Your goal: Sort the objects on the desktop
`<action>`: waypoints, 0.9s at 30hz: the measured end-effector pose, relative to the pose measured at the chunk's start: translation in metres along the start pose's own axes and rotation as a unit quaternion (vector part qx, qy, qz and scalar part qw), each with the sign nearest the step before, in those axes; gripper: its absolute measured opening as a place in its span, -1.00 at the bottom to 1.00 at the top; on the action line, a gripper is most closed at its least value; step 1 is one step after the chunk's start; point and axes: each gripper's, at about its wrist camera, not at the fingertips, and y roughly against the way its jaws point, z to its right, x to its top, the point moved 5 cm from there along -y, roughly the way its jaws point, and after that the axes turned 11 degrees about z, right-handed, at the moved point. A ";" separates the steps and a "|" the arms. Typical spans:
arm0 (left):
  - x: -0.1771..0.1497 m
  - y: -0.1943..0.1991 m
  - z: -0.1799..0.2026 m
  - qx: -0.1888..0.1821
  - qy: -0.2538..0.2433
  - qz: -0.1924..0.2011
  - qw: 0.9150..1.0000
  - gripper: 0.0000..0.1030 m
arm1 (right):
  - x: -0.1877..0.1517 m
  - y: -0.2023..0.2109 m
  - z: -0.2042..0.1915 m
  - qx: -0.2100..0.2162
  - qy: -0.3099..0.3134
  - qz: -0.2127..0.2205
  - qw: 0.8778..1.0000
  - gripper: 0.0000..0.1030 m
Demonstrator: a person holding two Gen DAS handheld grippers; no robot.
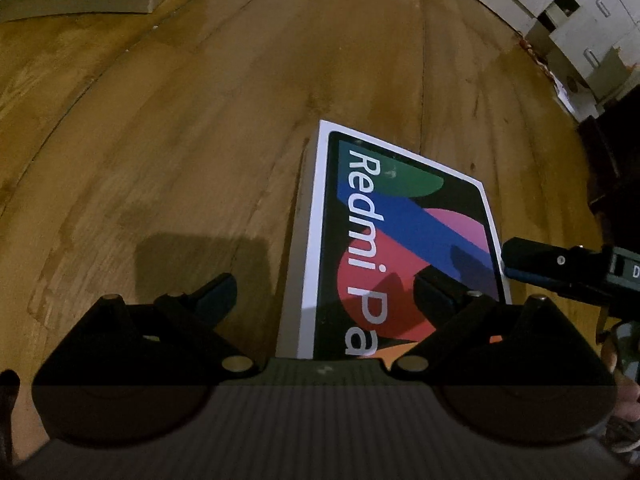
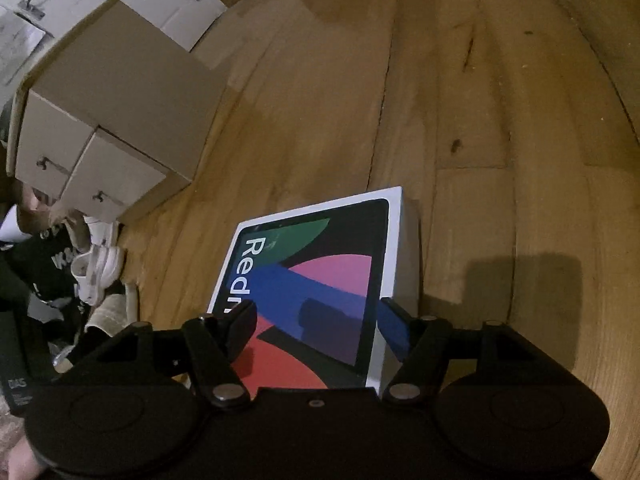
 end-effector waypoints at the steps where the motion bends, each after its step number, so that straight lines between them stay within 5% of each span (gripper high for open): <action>1: -0.002 -0.001 0.000 0.002 0.001 0.000 1.000 0.85 | 0.000 0.001 0.001 0.000 0.000 0.003 1.000 0.40; 6: -0.014 -0.008 0.002 0.002 0.005 -0.001 1.000 0.84 | -0.009 0.017 0.020 -0.096 -0.004 0.046 0.994 0.40; 9: -0.016 -0.013 0.001 -0.017 0.031 -0.006 0.999 0.81 | -0.022 -0.002 0.031 -0.068 -0.026 -0.012 0.997 0.40; 14: -0.017 -0.012 0.005 -0.035 0.027 0.010 0.999 0.64 | -0.027 -0.020 0.034 -0.016 -0.052 -0.006 0.999 0.46; 27: -0.023 0.009 0.014 -0.048 0.024 0.052 0.997 0.64 | -0.026 0.003 0.020 0.009 0.016 0.048 0.999 0.33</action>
